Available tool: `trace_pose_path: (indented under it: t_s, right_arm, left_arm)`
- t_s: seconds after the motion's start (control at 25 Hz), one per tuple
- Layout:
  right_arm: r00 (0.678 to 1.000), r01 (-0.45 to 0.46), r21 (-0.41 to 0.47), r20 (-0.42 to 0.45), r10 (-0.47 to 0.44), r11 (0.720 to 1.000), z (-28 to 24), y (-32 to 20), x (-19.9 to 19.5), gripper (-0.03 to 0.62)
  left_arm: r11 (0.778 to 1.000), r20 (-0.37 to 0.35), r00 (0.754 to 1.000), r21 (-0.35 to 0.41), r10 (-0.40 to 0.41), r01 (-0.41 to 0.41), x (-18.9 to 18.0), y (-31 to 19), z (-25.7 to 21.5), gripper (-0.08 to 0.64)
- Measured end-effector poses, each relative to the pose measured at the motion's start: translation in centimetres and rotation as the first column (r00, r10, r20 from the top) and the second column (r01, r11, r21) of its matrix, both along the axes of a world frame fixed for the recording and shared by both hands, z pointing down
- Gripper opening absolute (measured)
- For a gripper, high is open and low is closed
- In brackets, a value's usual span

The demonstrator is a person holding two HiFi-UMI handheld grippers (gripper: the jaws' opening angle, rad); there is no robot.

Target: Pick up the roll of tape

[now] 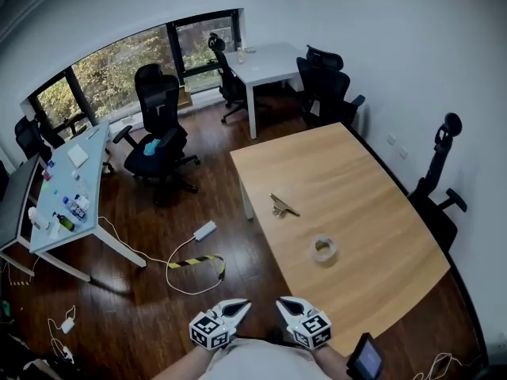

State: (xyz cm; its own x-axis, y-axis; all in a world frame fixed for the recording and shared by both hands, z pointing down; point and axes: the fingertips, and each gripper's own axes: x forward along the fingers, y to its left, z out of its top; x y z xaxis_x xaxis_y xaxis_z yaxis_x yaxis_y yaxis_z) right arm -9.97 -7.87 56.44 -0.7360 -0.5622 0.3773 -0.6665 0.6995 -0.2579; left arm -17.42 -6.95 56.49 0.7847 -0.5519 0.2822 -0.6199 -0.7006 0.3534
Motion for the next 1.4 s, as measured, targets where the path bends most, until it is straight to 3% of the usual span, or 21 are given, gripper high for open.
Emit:
trace_pose_path:
  t_s: [0.32,0.56,0.76,1.04,1.28,1.4]
  right_arm:
    - [0.99,-0.143,-0.012,0.005,0.143,0.99,0.4,-2.9,4.1,0.006]
    - [0.963,-0.268,-0.021,-0.002,0.268,0.963,1.0,-5.5,7.0,0.006]
    - [0.927,-0.374,-0.019,-0.024,0.374,0.927,0.9,-8.6,7.6,0.006]
    - [0.871,-0.489,-0.006,-0.053,0.488,0.872,0.0,-13.1,7.1,0.006]
    - [0.817,-0.573,0.011,-0.081,0.571,0.82,0.5,-15.1,3.0,0.006]
    - [0.77,-0.632,0.016,-0.102,0.63,0.774,-0.1,-14.6,1.4,0.006]
  left_arm:
    - [0.993,0.02,0.992,0.003,0.122,-0.122,3.6,-3.8,0.0,0.005]
    - [0.971,0.006,0.971,-0.006,0.241,-0.24,6.6,-7.3,1.3,0.006]
    - [0.926,-0.004,0.926,0.001,0.377,-0.377,7.9,-10.8,1.2,0.006]
    - [0.87,-0.019,0.869,0.026,0.494,-0.493,8.2,-17.0,0.1,0.006]
    - [0.832,-0.033,0.831,0.003,0.555,-0.555,3.3,-20.3,1.5,0.005]
    - [0.784,-0.048,0.783,-0.007,0.62,-0.621,1.6,-20.4,1.3,0.006]
